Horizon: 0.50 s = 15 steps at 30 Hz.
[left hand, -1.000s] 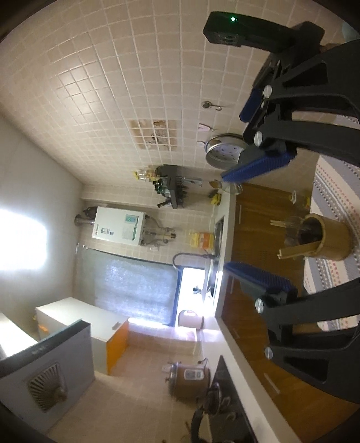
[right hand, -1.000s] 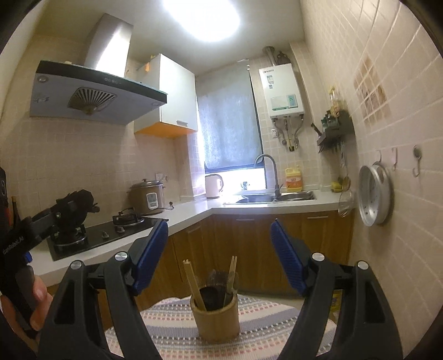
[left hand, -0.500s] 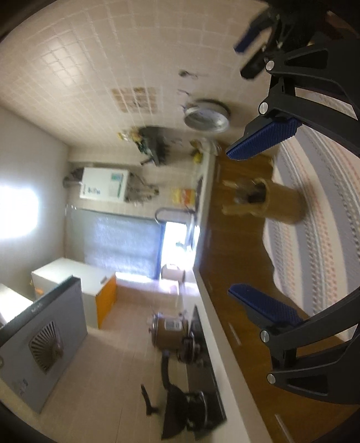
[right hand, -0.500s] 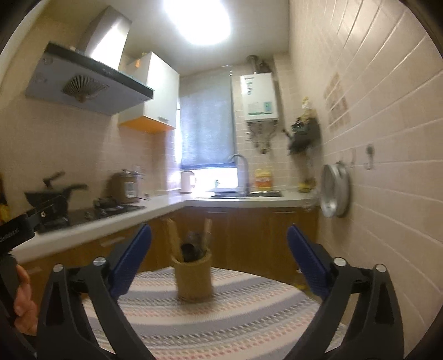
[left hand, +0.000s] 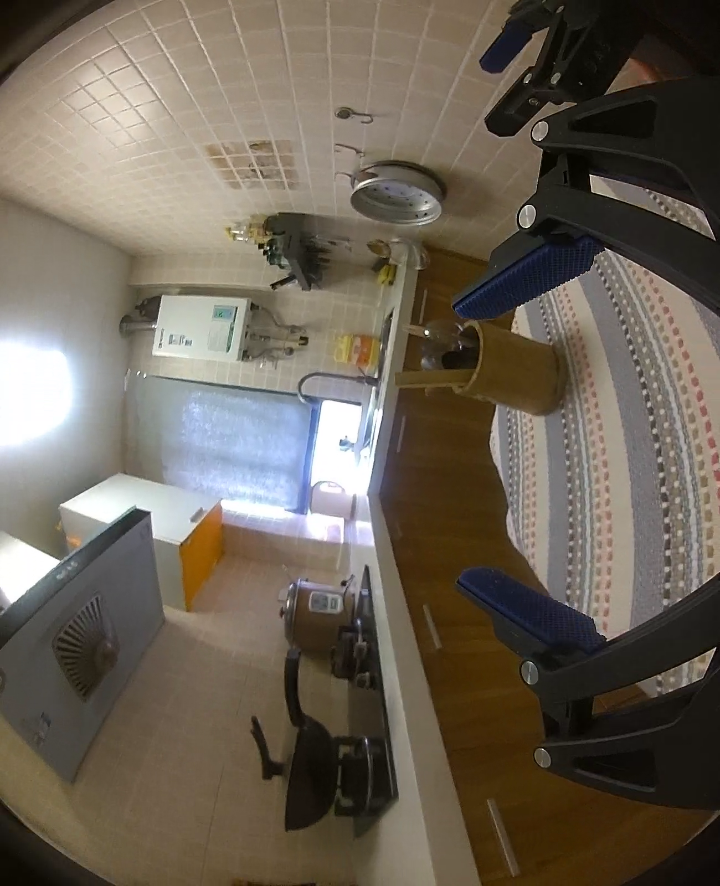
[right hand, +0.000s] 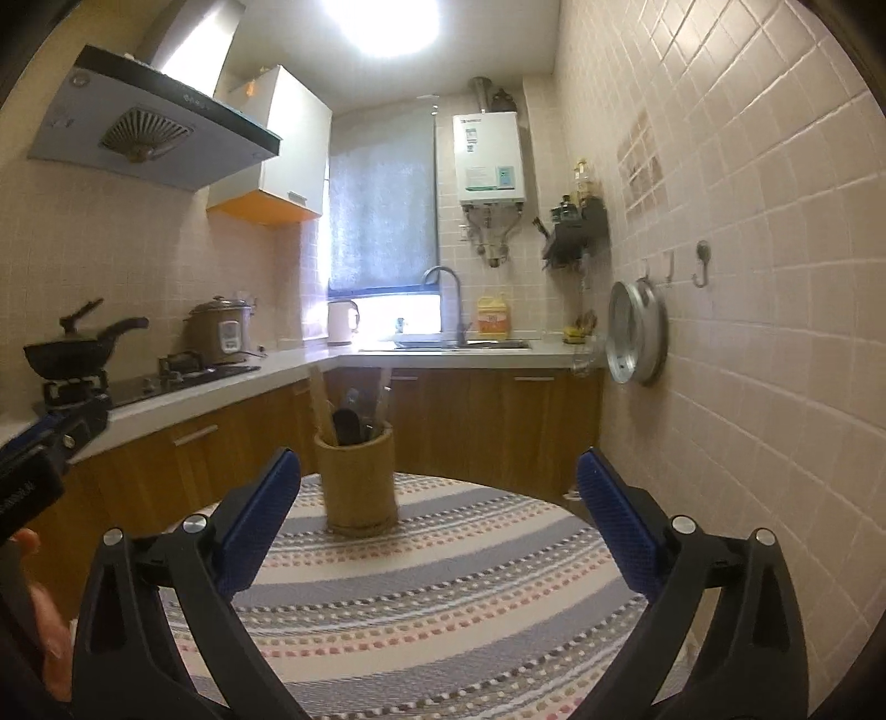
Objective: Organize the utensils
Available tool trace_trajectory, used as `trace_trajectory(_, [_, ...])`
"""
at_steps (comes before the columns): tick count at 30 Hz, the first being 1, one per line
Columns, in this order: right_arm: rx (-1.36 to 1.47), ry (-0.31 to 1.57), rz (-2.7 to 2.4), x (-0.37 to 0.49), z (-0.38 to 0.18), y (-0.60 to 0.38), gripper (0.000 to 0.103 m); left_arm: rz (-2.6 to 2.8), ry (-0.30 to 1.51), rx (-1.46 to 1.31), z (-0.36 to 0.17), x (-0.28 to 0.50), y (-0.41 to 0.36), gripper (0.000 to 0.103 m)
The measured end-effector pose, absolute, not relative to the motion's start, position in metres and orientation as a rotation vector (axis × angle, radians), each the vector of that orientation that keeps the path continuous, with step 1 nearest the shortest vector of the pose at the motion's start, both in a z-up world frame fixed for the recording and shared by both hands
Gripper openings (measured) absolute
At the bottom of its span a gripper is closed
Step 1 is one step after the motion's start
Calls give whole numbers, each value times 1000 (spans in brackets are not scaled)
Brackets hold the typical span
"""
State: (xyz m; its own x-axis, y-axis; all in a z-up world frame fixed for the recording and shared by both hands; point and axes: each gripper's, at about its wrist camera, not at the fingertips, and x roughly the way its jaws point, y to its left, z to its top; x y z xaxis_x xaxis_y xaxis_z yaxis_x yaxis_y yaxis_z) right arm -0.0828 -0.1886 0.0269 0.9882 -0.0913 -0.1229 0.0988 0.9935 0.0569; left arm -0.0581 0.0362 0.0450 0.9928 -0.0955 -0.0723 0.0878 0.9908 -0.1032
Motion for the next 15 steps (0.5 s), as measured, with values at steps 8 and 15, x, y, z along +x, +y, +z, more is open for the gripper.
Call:
trace_trajectory(8, [57, 149, -96, -77, 30, -190, 95, -66, 122, -50, 47, -49, 36, 91])
trace_trajectory(15, [60, 181, -99, -71, 21, -191, 95, -29, 141, -25, 43, -44, 37, 91])
